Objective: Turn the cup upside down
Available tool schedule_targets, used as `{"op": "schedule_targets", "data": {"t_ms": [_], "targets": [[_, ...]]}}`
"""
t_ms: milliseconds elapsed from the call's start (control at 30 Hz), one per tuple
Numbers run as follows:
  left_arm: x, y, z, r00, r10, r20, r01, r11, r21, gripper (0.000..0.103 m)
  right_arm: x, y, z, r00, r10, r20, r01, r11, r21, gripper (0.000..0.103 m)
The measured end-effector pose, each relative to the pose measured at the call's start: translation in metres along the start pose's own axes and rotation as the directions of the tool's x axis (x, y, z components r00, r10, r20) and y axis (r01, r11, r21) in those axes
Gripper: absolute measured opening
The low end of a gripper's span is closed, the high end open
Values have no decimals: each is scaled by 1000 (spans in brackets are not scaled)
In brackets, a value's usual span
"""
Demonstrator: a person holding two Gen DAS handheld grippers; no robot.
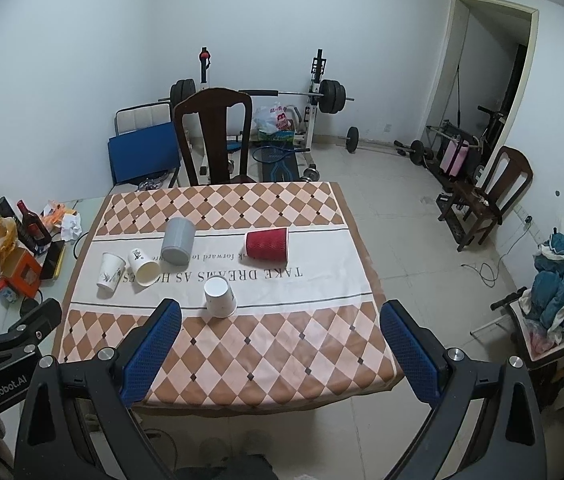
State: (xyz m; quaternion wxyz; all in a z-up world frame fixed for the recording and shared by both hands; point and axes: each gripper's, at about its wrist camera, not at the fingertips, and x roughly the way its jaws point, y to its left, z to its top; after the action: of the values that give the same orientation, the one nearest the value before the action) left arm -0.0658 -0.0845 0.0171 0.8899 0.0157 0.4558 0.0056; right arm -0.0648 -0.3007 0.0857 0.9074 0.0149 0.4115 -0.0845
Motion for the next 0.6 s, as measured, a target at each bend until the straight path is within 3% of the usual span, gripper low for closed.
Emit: {"op": "schedule_targets", "data": {"t_ms": [600], "targets": [[-5, 8, 12, 999, 46, -2, -46, 999, -29, 103, 4, 4, -2, 1000, 3, -19, -3, 1000, -13, 101]]}}
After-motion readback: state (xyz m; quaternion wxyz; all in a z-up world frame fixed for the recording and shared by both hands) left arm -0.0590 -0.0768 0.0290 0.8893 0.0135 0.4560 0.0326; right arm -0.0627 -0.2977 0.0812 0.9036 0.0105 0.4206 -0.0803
